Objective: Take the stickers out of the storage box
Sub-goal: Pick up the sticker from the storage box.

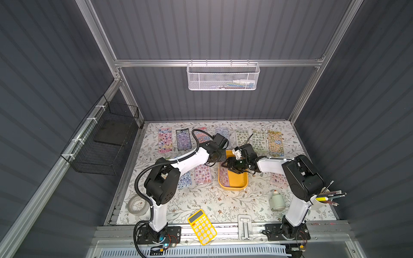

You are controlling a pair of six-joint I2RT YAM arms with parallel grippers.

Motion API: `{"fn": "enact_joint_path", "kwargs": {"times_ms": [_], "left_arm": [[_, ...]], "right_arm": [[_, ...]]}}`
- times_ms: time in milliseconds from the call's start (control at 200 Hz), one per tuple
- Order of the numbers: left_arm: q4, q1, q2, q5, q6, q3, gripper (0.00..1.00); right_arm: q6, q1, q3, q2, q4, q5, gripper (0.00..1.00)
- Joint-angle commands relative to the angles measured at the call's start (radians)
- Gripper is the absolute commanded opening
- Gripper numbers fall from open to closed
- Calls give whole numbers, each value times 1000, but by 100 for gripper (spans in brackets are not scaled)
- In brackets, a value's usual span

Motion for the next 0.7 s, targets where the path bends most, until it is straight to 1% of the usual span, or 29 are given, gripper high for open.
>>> {"fn": "enact_joint_path", "kwargs": {"times_ms": [0, 135, 305, 475, 575, 695], "left_arm": [[-11, 17, -47, 14, 22, 36, 0], [16, 44, -102, 35, 30, 30, 0], [99, 84, -163, 126, 47, 6, 0], [114, 107, -159, 209, 58, 28, 0], [125, 109, -151, 221, 56, 26, 0], [143, 109, -136, 228, 42, 16, 0]], "right_arm": [[-62, -14, 39, -80, -105, 41, 64], [-115, -43, 83, -171, -195, 70, 66], [-166, -87, 115, -287, -284, 106, 69], [-195, -125, 118, -374, -332, 136, 75], [-210, -139, 114, -401, -343, 149, 76], [-212, -145, 106, -400, -346, 144, 76]]}}
